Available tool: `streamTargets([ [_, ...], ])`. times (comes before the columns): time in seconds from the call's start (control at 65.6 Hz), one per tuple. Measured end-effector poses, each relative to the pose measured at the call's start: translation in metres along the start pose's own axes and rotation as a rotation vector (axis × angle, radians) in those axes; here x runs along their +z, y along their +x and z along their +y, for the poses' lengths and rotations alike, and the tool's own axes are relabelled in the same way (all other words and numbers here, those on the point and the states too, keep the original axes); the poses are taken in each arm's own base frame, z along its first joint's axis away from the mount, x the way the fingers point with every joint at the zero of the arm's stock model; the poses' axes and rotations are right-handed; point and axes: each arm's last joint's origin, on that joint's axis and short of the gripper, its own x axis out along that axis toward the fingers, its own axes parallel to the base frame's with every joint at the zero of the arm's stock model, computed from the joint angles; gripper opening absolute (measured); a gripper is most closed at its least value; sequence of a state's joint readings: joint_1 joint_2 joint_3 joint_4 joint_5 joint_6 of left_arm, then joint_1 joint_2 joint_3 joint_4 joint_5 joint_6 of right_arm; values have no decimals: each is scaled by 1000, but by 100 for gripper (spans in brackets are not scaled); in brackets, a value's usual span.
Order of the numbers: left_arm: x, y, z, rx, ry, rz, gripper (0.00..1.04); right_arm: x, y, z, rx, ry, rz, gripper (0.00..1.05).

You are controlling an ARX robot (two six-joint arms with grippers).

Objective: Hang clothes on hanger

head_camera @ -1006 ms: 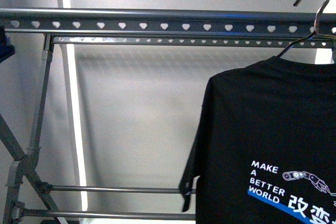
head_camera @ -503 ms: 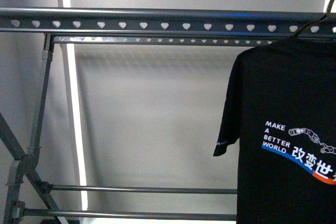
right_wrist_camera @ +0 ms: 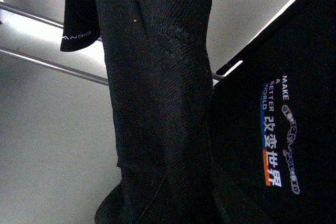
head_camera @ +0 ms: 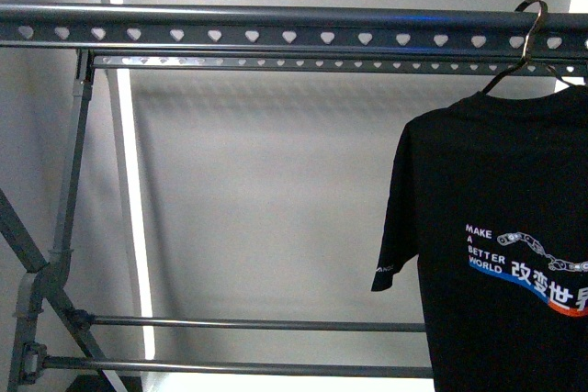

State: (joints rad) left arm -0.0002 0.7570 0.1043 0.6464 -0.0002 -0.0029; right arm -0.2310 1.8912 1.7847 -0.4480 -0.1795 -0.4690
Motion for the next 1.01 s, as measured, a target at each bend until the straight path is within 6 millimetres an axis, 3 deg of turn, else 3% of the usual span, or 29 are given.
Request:
streamTargets([
  [0.229, -6, -14, 0, 0, 0, -2, 4, -5, 10, 2, -51, -8, -28, 7],
  [0.396, -14, -22, 0, 0, 0, -13, 4, -21, 16, 9, -53, -1, -56, 36],
  [0.549, -12, -27, 0, 1, 1, -22, 4, -22, -3, 12, -41, 21, -151, 62],
  [0.717, -10, -34, 0, 0, 1, -27, 4, -21, -66, 15, -9, 84, -365, 98],
  [0.9, -10, -39, 0, 0, 1, -30, 4, -45, -130, 36, 46, 230, -519, 97],
  [1.006, -10, -42, 0, 0, 1, -30, 4, -78, -174, 60, 48, 347, -602, 97],
])
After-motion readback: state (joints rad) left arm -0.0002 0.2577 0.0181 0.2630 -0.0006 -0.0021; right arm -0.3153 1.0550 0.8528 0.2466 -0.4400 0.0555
